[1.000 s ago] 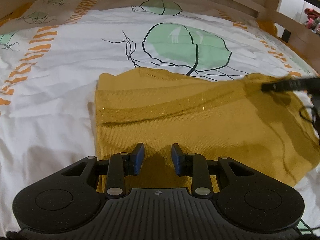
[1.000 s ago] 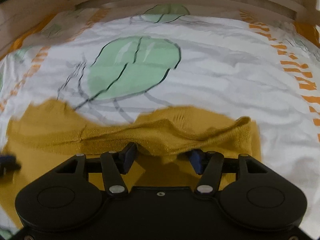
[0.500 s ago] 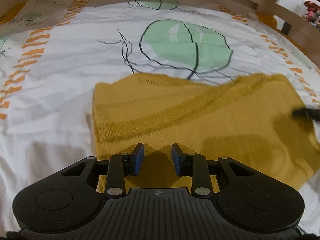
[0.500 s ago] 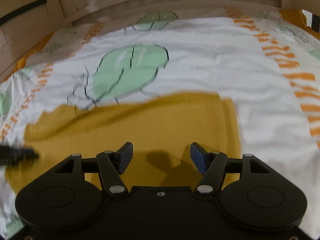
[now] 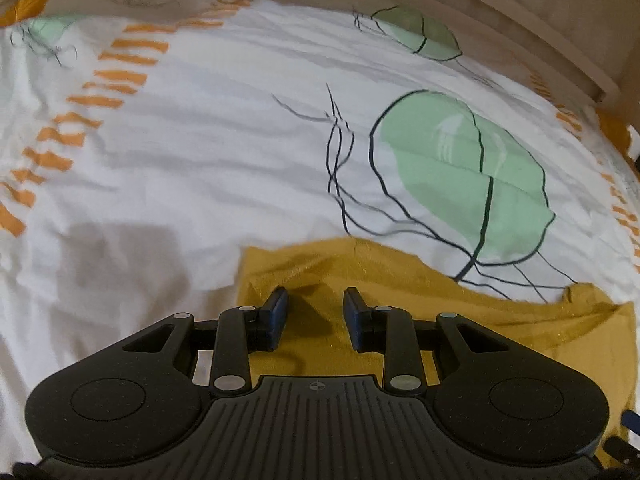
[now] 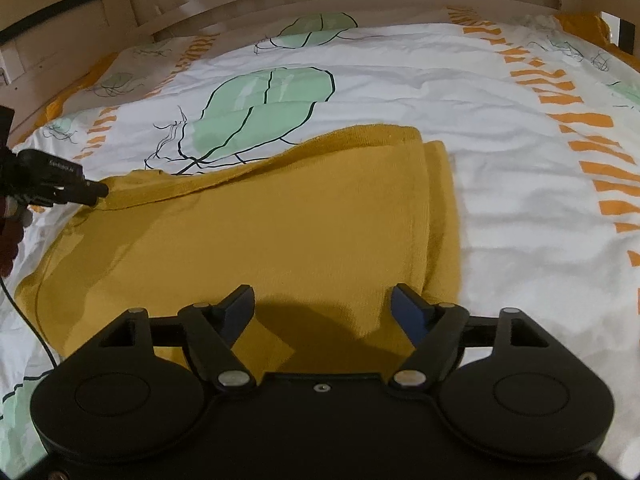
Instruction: Fold small clothes
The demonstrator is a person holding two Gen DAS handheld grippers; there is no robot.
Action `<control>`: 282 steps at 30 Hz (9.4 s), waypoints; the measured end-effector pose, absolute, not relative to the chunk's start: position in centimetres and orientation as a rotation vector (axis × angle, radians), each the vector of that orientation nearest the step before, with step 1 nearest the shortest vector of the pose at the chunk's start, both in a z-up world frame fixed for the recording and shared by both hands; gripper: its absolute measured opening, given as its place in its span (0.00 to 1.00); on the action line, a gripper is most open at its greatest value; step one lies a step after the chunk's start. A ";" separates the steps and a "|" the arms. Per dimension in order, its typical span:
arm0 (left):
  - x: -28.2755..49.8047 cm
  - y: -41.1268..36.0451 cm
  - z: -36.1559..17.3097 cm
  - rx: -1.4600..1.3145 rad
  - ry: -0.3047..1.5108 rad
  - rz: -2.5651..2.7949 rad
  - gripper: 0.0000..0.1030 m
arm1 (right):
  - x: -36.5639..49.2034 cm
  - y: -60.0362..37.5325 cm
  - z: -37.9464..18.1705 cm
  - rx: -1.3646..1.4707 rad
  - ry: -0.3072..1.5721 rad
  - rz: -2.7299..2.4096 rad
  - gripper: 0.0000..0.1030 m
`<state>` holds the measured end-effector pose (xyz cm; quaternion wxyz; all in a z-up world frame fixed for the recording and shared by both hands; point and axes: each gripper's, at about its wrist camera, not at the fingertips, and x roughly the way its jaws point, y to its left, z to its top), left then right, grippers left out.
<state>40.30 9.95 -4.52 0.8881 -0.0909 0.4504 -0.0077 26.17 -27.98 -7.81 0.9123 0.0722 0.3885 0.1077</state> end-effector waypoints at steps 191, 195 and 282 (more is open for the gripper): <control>34.9 11.8 -4.1 -0.165 1.003 -0.041 0.77 | 29.4 -30.0 -4.5 0.440 0.866 0.229 0.25; 35.1 13.1 -3.4 -0.218 0.991 -0.053 0.77 | 29.7 -27.3 -2.9 0.431 0.875 0.256 0.24; 37.1 12.5 -6.5 -0.477 1.016 -0.359 0.12 | 20.3 -8.5 -4.1 0.157 0.653 0.622 0.11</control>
